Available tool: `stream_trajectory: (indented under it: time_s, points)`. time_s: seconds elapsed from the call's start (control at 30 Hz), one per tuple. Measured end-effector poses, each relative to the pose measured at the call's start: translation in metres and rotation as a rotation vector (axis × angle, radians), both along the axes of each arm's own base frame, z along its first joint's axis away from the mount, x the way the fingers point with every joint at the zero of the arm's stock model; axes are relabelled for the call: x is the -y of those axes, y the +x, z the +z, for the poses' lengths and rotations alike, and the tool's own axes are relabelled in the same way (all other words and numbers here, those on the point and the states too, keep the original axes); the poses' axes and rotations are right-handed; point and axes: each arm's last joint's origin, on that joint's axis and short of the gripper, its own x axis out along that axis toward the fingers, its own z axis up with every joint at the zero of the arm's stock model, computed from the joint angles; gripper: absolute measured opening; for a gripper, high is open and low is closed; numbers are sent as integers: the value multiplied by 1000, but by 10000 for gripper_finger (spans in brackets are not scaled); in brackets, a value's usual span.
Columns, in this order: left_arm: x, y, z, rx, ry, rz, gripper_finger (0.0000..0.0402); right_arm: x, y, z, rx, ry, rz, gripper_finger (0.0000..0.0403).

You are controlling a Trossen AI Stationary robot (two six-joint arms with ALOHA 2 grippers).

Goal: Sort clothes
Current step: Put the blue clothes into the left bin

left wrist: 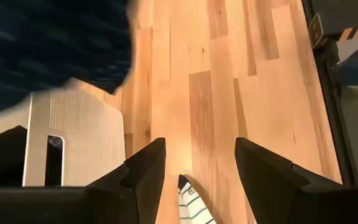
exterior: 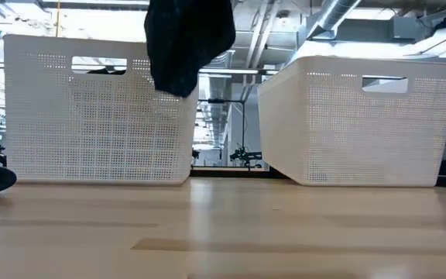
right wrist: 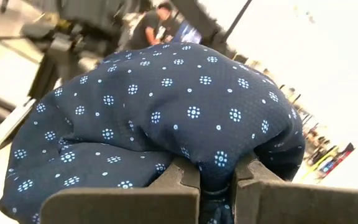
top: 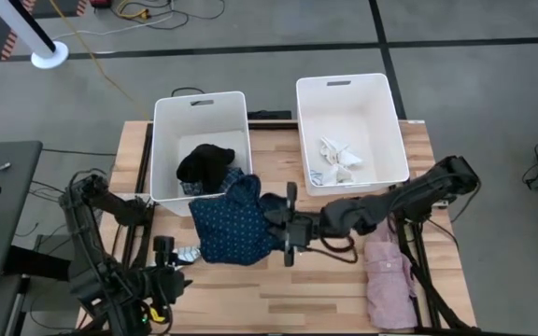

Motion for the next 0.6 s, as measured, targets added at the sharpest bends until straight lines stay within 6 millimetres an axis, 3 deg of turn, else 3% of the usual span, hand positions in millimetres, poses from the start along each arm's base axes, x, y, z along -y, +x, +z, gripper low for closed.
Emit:
stream_trajectory:
  time_s: [0.27,0.6]
  points:
    - [3,-3,-13,-13,8,22,188,30,-5,25,134,1,54,25]
    - [8,-2,-52,-45,42,68,188,73,1,55,257,-16,80,25]
